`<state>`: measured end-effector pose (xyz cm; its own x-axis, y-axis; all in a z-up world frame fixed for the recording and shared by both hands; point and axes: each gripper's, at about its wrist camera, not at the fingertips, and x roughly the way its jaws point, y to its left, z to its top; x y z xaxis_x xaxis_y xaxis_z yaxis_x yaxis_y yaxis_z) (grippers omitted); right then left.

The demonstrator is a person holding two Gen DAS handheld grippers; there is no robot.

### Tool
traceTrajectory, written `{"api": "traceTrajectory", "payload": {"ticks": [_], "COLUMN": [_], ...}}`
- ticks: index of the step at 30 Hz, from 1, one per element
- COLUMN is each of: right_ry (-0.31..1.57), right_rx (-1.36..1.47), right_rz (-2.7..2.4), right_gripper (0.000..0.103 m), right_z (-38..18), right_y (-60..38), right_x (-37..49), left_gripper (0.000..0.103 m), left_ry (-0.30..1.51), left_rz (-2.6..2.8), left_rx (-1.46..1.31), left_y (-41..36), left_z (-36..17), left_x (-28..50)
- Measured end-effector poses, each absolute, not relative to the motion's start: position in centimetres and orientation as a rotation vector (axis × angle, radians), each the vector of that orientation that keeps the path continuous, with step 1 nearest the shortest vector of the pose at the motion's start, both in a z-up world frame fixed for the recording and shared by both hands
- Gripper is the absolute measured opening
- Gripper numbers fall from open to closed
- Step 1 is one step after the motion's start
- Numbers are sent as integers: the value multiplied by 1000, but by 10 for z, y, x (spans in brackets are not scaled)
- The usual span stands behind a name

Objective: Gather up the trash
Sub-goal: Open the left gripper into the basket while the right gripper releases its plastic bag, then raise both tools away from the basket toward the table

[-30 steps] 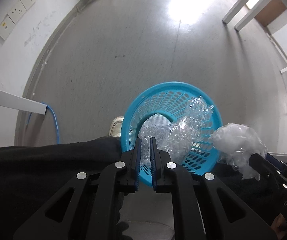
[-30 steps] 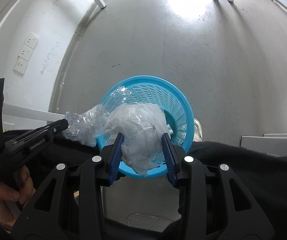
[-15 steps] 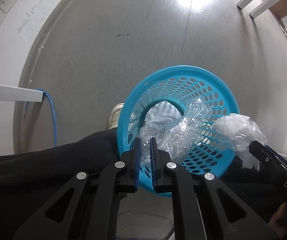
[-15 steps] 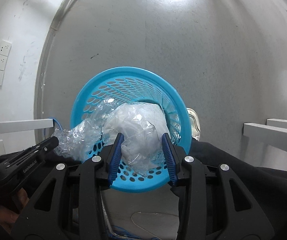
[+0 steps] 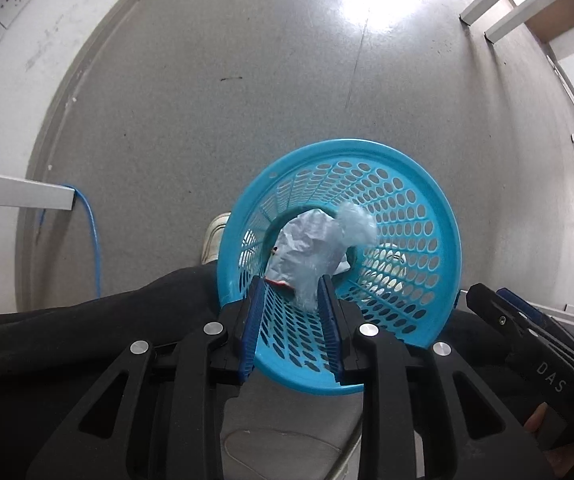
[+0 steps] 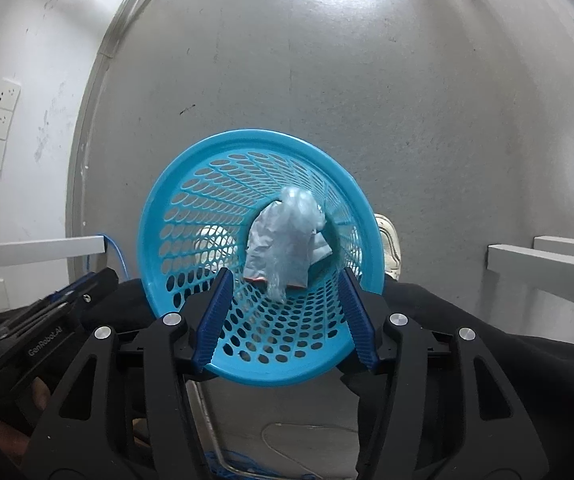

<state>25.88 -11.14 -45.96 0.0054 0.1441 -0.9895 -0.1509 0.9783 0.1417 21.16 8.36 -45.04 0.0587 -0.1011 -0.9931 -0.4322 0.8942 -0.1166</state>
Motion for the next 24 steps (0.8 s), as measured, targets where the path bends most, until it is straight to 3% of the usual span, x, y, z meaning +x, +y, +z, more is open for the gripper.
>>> {"api": "traceTrajectory", "payload": {"ticks": [6,24], "right_ry": [1515,1293], "right_rx": [-80,-111], "right_rz": [264,393], "right_gripper": [52,67], "right_z": [-443,-339], "right_y": [-105,-113], "right_x": [244,164], "left_gripper": [27,33], "left_ry": [1486,1225], "left_rz": [266,167], "left_rx": [-425,-308], "left_y": [83,55], "left_z": [-436,-343], "left_x": [195,130]}}
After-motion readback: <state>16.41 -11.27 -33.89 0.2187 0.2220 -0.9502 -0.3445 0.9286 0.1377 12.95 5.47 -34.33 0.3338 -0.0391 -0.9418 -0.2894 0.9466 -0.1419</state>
